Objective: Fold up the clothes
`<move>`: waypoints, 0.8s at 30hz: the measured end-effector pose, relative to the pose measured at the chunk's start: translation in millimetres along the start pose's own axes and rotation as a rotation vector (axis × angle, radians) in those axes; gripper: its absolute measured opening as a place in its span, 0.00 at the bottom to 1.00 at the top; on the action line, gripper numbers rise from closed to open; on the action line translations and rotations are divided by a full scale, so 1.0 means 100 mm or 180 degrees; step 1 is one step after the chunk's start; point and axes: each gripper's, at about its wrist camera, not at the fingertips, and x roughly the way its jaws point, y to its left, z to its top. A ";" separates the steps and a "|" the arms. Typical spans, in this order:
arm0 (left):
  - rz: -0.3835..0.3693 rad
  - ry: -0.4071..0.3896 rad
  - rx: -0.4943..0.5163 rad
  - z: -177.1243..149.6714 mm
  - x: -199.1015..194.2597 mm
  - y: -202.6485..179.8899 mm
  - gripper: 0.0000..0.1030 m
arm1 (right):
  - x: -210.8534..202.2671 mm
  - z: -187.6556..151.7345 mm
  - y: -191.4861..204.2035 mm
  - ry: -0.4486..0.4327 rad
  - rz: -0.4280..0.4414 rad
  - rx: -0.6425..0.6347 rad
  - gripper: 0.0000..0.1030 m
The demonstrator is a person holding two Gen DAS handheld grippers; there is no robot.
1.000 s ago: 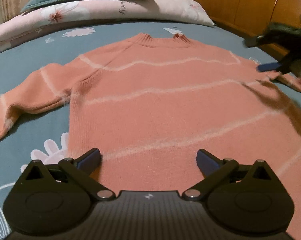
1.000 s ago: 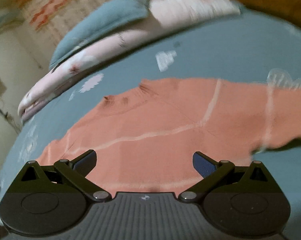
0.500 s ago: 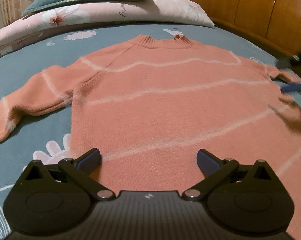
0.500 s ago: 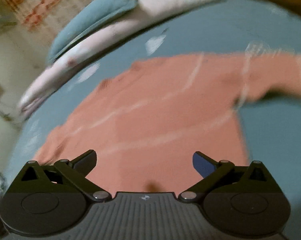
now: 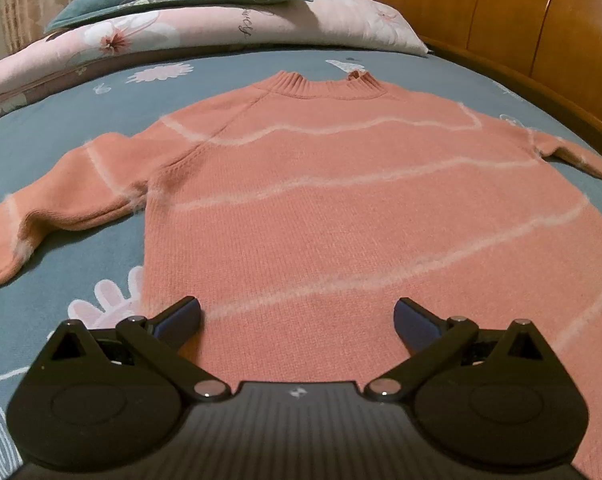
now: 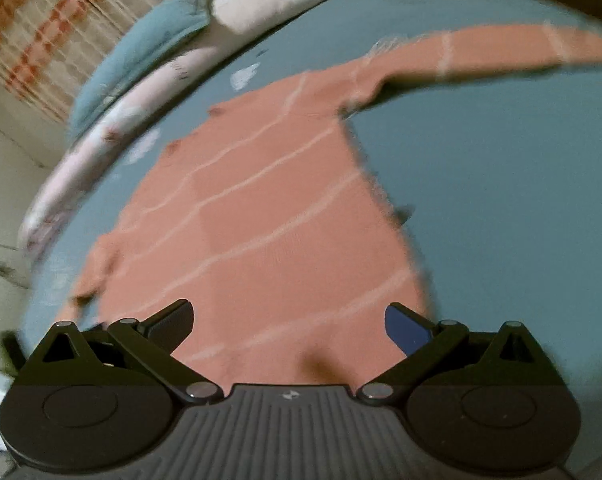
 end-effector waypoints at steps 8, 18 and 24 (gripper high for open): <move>0.0019 0.0036 -0.0020 0.01 -0.02 0.00 0.99 | -0.07 -0.46 0.12 0.0395 -0.0280 -0.0073 0.99; 0.0043 0.0067 -0.0021 0.01 -0.06 -0.01 0.99 | -0.35 -0.61 0.34 0.0329 -0.0723 -0.0223 0.91; 0.0052 0.0076 -0.0009 0.00 -0.07 -0.02 0.99 | -0.44 -0.79 0.14 0.0476 -0.0872 -0.0224 0.59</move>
